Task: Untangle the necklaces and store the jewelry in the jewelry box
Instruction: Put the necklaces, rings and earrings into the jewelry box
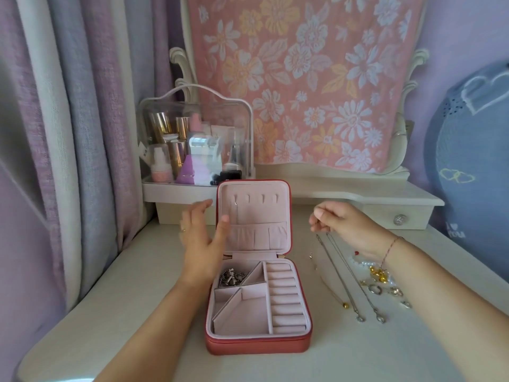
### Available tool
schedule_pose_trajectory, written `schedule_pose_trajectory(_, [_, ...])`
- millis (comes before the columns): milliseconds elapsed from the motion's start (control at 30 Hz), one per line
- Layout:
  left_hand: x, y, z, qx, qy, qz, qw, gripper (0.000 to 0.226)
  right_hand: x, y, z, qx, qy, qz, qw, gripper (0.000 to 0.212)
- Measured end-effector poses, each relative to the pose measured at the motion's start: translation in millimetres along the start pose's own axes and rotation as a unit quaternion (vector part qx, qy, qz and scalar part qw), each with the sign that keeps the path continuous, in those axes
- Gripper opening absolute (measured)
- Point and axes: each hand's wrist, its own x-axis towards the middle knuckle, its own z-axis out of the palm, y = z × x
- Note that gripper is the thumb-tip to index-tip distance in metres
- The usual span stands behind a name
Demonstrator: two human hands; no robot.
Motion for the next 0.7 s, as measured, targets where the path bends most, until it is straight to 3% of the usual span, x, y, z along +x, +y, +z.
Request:
schedule_pose_trajectory(67, [2.0, 14.2, -3.3, 0.043, 0.041, 0.076, 0.995, 0.050, -8.0, -9.3, 0.3, 0.021, -0.014, -0.014, 1.000, 0.023])
schedule_pose_trajectory(133, [0.5, 35.8, 0.3, -0.002, -0.013, 0.092, 0.996, 0.032, -13.0, -17.4, 1.2, 0.041, -0.025, -0.024, 0.999, 0.024])
schedule_pose_trajectory(233, [-8.9, 73.2, 17.4, -0.118, -0.227, -0.037, 0.966, 0.013, -16.6, -27.2, 4.3, 0.045, -0.028, -0.037, 0.998, 0.026])
schedule_pose_trajectory(300, [-11.0, 86.9, 31.4, -0.180, -0.299, -0.113, 0.930, 0.014, -17.0, -32.5, 6.3, 0.035, -0.026, -0.043, 0.998, 0.024])
schedule_pose_trajectory(433, [-5.4, 98.3, 43.5, -0.267, -0.333, -0.168, 0.889, 0.018, -18.2, -38.7, 8.5, 0.039, -0.017, -0.054, 0.998, 0.025])
schedule_pose_trajectory(600, [-2.5, 105.2, 43.7, -0.267, -0.339, -0.186, 0.883, 0.031, -18.1, -44.2, 8.8, 0.040, -0.009, -0.044, 0.998, 0.025])
schedule_pose_trajectory(700, [3.4, 109.0, 39.0, -0.266, -0.357, -0.188, 0.876, 0.024, -14.6, -49.7, 7.1, 0.022, 0.002, -0.044, 0.999, 0.023])
